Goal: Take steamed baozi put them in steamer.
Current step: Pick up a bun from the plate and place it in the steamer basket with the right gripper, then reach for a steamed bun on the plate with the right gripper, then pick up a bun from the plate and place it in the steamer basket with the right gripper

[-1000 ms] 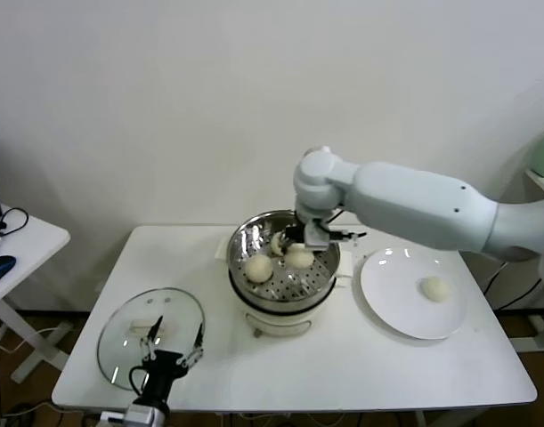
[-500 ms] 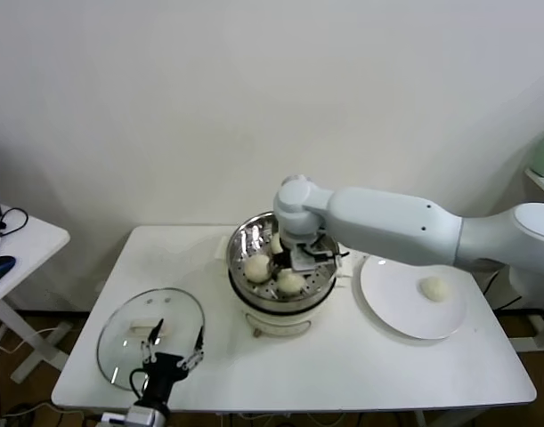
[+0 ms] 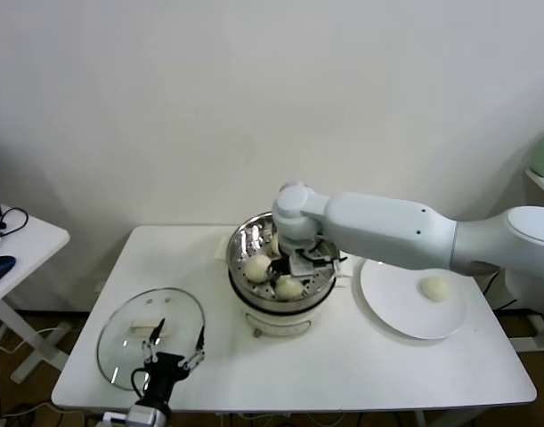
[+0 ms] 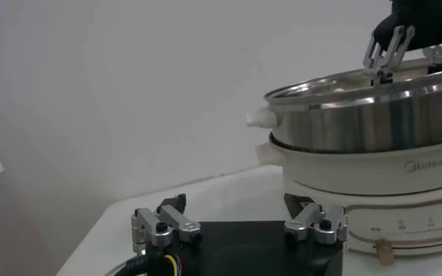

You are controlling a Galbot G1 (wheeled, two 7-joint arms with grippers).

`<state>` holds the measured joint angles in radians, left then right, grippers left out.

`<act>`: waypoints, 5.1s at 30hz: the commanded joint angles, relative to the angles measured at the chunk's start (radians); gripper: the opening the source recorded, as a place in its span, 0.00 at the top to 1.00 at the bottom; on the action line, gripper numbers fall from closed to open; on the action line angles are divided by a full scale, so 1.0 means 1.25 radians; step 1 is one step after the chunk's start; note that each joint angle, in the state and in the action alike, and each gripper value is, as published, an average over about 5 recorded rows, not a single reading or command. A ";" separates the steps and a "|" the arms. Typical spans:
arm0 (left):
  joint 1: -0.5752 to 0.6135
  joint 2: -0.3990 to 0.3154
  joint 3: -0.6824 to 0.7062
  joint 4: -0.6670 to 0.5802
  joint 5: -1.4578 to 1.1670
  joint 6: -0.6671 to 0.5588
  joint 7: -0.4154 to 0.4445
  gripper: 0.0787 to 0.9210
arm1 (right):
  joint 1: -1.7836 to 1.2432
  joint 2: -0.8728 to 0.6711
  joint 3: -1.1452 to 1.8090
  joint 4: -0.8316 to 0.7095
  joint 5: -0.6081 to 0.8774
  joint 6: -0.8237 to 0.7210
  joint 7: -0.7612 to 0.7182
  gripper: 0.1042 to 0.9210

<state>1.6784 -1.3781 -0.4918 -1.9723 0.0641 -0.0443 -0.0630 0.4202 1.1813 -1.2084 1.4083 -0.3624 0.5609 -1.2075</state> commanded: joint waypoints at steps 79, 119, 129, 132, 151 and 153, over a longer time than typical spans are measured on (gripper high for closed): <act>0.020 -0.017 -0.050 -0.006 0.004 -0.025 0.010 0.12 | -0.448 -0.277 0.682 -0.621 -0.078 -0.296 0.040 0.12; 0.013 -0.013 -0.061 0.003 -0.005 -0.025 0.009 0.12 | -0.414 -0.234 0.680 -0.674 -0.074 -0.299 0.031 0.19; 0.008 -0.009 -0.055 0.005 -0.003 -0.024 0.010 0.12 | -0.385 -0.264 0.605 -0.629 0.046 -0.335 0.030 0.23; 0.002 -0.009 -0.049 0.004 -0.003 -0.022 0.010 0.12 | -0.347 -0.280 0.550 -0.607 0.129 -0.362 0.027 0.23; -0.002 0.004 -0.027 -0.032 -0.009 -0.016 0.017 0.12 | 0.198 -0.272 -0.125 -0.384 0.920 -0.595 0.071 0.23; -0.002 0.004 -0.022 -0.035 -0.008 -0.016 0.018 0.12 | 0.241 -0.260 -0.183 -0.358 0.984 -0.604 0.077 0.23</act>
<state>1.6756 -1.3746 -0.5276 -2.0035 0.0541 -0.0659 -0.0446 0.3613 0.8258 -0.9745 0.8090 0.3255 -0.0661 -1.1407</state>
